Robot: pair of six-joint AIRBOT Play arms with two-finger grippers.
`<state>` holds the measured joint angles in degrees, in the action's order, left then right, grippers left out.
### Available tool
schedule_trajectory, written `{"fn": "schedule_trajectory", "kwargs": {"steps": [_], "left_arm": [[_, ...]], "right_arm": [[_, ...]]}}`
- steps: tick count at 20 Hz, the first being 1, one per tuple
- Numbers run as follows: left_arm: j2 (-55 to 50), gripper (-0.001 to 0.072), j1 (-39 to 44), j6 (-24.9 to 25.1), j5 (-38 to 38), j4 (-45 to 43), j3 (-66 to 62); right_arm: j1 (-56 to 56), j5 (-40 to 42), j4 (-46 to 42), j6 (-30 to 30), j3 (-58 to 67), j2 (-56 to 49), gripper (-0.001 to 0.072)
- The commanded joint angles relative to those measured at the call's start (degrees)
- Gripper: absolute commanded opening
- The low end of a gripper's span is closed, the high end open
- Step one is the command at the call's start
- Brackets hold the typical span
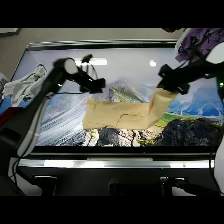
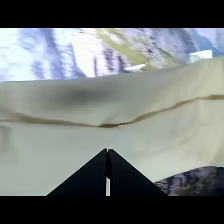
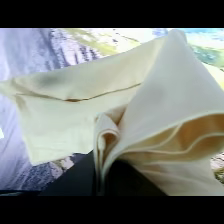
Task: Fold the clothes and pants, and hang the long-sleeved shirts on hangers.
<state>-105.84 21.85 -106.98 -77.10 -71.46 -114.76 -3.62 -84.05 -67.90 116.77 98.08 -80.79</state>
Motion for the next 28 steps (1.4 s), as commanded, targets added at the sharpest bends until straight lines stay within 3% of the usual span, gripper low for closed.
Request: {"fn": "schedule_trajectory", "kwargs": {"steps": [1, 10, 25, 26, 28], "left_arm": [[7.0, 0.0017, -7.8, -0.1, -8.9, -8.9, 0.0], [11.5, 0.0017, -17.0, 3.0, -13.7, -9.0, 0.0], [11.5, 0.0018, -17.9, 3.7, -13.8, -9.4, 0.0], [11.5, 0.0018, -17.9, 3.7, -13.8, -9.4, 0.0], [11.5, 0.0018, -17.9, 3.7, -13.8, -9.4, 0.0]], "right_arm": [[-10.6, 9.7, 0.3, 8.3, 0.0, -0.6, 0.0029], [-25.8, 19.4, 0.2, 16.0, 0.0, -10.9, 0.0029], [-29.9, 30.6, 6.0, 15.9, 0.0, -21.6, 0.0031], [-29.9, 30.9, 6.2, 15.9, 0.0, -21.6, 0.0041], [-29.9, 31.1, 9.0, 14.4, 0.0, -21.6, 0.0205]]}}
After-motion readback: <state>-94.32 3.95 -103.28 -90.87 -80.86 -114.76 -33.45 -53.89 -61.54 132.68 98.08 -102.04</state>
